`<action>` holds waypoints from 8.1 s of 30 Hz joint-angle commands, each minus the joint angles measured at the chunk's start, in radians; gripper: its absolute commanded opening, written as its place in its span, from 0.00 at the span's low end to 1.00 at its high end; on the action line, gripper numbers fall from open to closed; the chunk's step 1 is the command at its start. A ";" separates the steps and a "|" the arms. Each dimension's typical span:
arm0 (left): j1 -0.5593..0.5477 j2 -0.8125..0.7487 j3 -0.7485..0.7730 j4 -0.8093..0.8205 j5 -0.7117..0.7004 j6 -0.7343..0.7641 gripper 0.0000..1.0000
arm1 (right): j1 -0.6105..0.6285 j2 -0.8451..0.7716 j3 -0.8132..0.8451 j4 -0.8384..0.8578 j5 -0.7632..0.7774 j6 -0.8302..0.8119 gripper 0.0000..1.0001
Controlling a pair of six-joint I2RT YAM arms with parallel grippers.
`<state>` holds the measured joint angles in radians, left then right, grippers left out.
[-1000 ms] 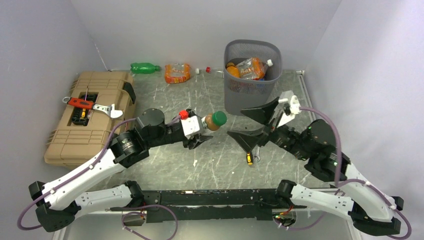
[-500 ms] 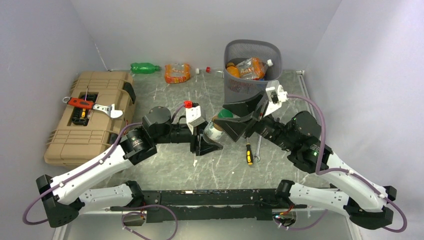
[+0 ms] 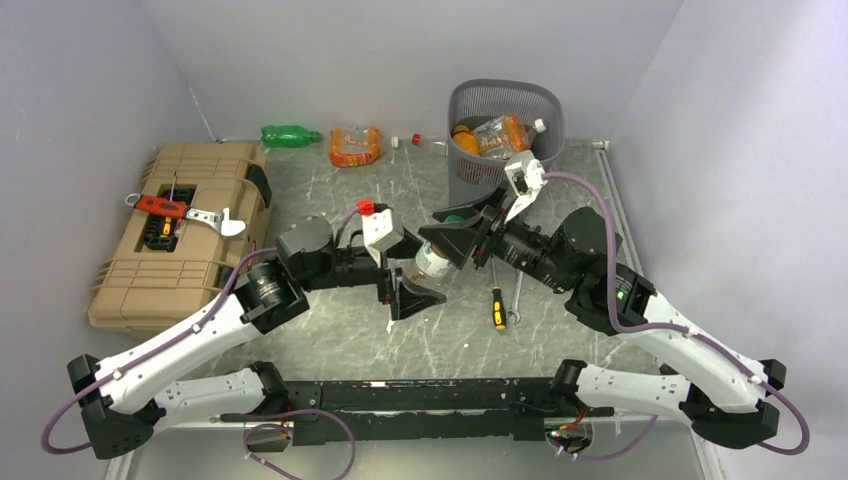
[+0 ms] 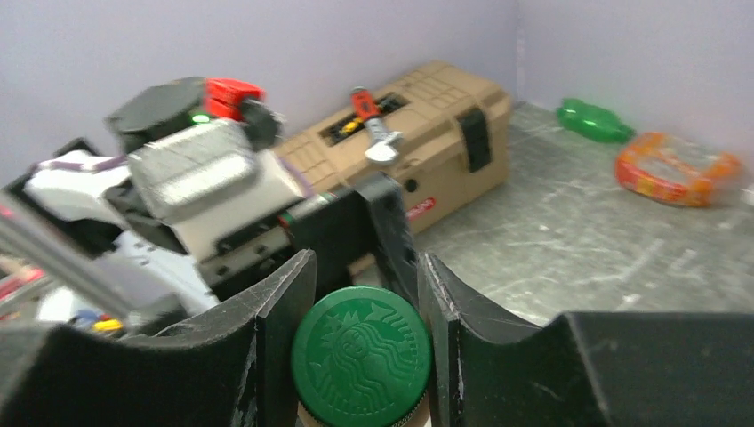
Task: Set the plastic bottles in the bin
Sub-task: Pick up the plastic bottle from the corner of the board, then place the plastic bottle in the trash bin, then pick up the plastic bottle from the corner of the board.
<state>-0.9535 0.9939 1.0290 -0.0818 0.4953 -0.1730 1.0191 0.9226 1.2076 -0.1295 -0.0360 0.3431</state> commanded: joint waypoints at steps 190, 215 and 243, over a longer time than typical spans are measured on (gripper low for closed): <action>0.582 -0.010 0.125 0.197 -0.282 -0.366 0.00 | -0.558 -0.423 -0.475 0.117 -0.454 0.234 0.93; 0.549 -0.257 -0.104 0.364 0.131 -0.644 0.00 | -0.036 0.016 -0.284 0.399 -0.161 0.059 0.94; 0.549 -0.327 -0.207 0.369 0.079 -0.653 0.26 | -0.024 0.105 -0.279 0.457 -0.257 0.099 0.08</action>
<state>-0.4023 0.6952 0.8345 0.2714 0.5789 -0.8177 0.9981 1.0451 0.9211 0.2615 -0.3054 0.4751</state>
